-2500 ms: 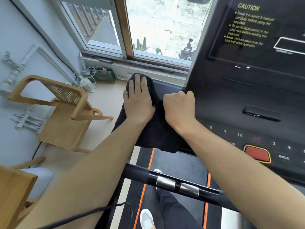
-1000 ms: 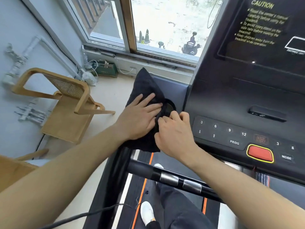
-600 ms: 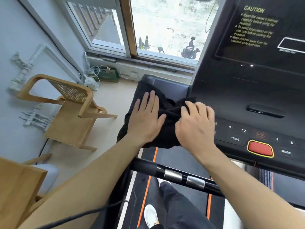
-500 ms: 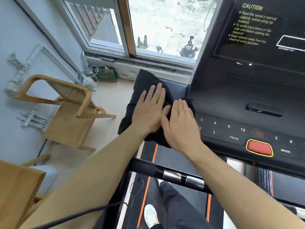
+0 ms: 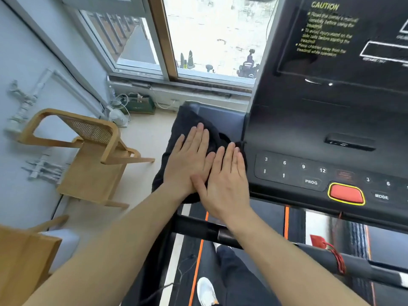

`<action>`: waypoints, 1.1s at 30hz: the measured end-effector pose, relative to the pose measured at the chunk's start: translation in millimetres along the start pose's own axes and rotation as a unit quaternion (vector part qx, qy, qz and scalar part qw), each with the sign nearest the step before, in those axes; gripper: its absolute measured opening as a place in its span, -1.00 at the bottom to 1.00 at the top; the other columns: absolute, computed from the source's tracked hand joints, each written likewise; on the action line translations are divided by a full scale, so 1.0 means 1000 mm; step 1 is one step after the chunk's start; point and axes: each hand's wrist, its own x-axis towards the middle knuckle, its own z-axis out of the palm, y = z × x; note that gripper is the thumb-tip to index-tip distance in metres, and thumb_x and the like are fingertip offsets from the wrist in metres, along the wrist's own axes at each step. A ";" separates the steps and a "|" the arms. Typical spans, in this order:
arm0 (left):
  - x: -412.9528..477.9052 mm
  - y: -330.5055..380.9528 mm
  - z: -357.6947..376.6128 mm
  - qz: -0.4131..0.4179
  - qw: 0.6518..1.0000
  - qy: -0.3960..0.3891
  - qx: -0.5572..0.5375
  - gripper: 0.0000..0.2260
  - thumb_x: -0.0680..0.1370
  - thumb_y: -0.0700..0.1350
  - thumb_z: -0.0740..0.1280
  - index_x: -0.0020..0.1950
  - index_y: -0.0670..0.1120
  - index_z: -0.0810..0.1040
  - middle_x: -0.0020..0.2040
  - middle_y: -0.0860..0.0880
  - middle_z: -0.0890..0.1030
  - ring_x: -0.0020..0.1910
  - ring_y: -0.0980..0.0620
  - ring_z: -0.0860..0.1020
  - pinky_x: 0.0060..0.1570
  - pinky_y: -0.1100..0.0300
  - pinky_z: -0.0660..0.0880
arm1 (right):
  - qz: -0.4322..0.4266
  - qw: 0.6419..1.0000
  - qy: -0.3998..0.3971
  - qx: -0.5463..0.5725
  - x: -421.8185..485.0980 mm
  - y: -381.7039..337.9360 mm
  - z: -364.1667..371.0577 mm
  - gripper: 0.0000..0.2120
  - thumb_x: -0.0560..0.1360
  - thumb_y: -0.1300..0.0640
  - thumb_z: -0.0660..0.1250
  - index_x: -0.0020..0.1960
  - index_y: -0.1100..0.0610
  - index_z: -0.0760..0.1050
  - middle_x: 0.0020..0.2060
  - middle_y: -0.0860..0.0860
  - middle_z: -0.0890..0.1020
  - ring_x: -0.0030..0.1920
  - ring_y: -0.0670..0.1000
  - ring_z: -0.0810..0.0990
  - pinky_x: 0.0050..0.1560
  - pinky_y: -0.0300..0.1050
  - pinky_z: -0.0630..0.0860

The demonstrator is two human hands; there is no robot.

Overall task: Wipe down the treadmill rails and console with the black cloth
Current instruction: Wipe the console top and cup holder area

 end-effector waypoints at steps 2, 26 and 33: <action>0.024 -0.005 -0.006 -0.005 1.000 0.001 -0.011 -0.38 0.63 0.14 -0.26 0.63 -0.11 0.01 0.64 -0.06 0.00 0.61 0.02 -0.02 0.54 0.04 -0.10 | 0.022 1.000 -0.010 -0.001 0.029 0.005 -0.006 0.02 0.52 -0.44 -0.22 0.56 0.43 0.01 0.53 0.43 0.02 0.59 0.30 -0.04 0.58 0.15 -0.12; -0.116 -0.013 0.018 0.030 0.999 0.032 0.003 -0.39 0.61 0.02 0.18 0.59 -0.24 0.16 0.61 -0.22 0.13 0.59 -0.17 0.11 0.52 -0.07 0.13 | -0.032 0.990 0.135 -0.039 -0.071 0.004 0.034 -0.44 0.48 0.17 0.22 0.46 0.30 0.35 0.44 0.26 0.41 0.40 0.24 0.41 0.38 0.10 0.32; -0.174 -0.005 0.025 -0.009 0.999 0.049 -0.017 -0.47 0.62 0.00 0.15 0.54 -0.23 0.27 0.60 -0.21 0.18 0.57 -0.22 0.15 0.49 -0.12 0.21 | -0.017 0.996 0.088 0.003 -0.075 0.009 0.010 -0.67 0.30 0.40 0.34 0.01 0.13 0.56 -0.11 0.07 0.55 -0.20 0.20 0.57 -0.11 -0.01 0.35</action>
